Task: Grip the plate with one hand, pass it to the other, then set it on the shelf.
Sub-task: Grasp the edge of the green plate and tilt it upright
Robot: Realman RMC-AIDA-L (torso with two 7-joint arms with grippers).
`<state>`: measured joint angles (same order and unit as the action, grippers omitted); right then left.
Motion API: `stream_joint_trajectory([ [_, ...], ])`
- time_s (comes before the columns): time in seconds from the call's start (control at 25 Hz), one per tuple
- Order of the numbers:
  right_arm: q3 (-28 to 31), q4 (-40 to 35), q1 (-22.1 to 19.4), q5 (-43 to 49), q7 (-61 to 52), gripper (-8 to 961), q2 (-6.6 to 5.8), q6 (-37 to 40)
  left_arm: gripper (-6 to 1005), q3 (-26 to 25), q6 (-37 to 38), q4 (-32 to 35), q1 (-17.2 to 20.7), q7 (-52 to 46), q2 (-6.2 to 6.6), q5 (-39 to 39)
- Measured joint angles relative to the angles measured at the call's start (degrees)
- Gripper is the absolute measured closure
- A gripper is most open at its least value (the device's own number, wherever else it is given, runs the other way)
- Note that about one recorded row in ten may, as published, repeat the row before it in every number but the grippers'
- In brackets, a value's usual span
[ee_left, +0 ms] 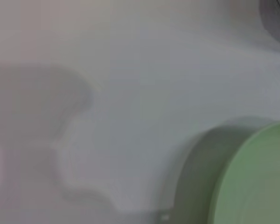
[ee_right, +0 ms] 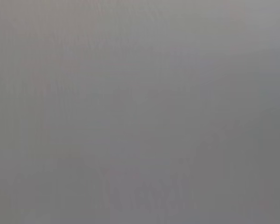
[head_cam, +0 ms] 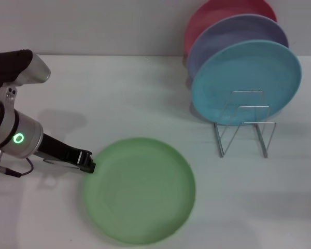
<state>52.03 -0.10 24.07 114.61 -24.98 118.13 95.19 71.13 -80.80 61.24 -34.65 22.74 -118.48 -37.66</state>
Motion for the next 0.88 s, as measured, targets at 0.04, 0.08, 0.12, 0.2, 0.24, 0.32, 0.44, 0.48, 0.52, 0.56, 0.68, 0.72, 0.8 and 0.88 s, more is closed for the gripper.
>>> stream_joint_trajectory([
  [0.04, 0.0, 0.0, 0.0, 0.0, 0.0, 273, 0.00, 0.0, 957, 0.2, 0.0, 0.3, 0.1, 0.0, 0.00, 0.0],
  [0.08, 0.0, 0.0, 0.0, 0.0, 0.0, 273, 0.00, 0.0, 959, 0.4, 0.0, 0.5, 0.2, 0.1, 0.00, 0.0],
  [0.12, 0.0, 0.0, 0.0, 0.0, -0.1, 273, 0.00, 0.1, 962, 0.6, 0.0, 0.7, 0.3, 0.2, 0.00, 0.0],
  [0.2, 0.0, 0.1, 0.0, 0.0, -0.1, 273, 0.00, 0.3, 967, 1.0, 0.5, 1.9, 1.0, 0.3, 0.00, -0.1],
  [0.24, 0.0, 0.1, 0.0, 0.0, -0.1, 273, 0.00, 0.5, 967, 1.0, 0.7, 2.7, 1.4, 0.3, 0.01, -0.2],
  [0.32, 0.0, 0.1, 0.0, 0.0, -0.1, 273, 0.00, 0.7, 967, 0.9, 1.3, 4.6, 2.4, 0.3, 0.01, -0.8],
  [0.44, 0.0, 0.1, 0.0, 0.0, -0.2, 273, 0.00, 0.9, 967, 0.3, 2.0, 5.9, 3.3, 0.5, 0.06, -2.4],
  [0.48, 0.0, 0.1, 0.0, 0.0, -0.3, 273, 0.00, 1.0, 967, -1.0, 3.1, 6.9, 4.3, 1.7, 0.17, -5.7],
  [0.52, 0.0, 0.1, 0.0, 0.0, -0.5, 273, 0.00, 1.1, 967, -2.6, 3.9, 7.4, 5.1, 3.4, 0.25, -8.6],
  [0.56, 0.0, 0.1, 0.0, 0.0, -0.6, 273, 0.00, 1.1, 967, -3.9, 4.3, 7.5, 5.6, 4.8, 0.25, -10.5],
  [0.68, 0.0, 0.1, 0.0, 0.0, -0.8, 273, 0.00, 1.2, 967, -6.7, 6.5, 7.7, 7.3, 9.1, 0.23, -16.3],
  [0.72, -0.1, 0.1, 0.0, 0.0, -0.8, 273, 0.00, 1.2, 967, -7.2, 7.8, 7.7, 8.1, 10.9, 0.22, -18.5],
  [0.8, -0.4, 0.1, 0.1, 0.2, -0.8, 273, 0.08, 1.2, 967, -7.4, 11.1, 7.5, 9.6, 14.1, 0.15, -22.1],
  [0.88, -0.6, 0.1, 0.1, 0.4, -0.8, 273, 0.30, 1.2, 967, -7.1, 15.8, 6.9, 11.7, 19.4, 0.06, -26.8],
])
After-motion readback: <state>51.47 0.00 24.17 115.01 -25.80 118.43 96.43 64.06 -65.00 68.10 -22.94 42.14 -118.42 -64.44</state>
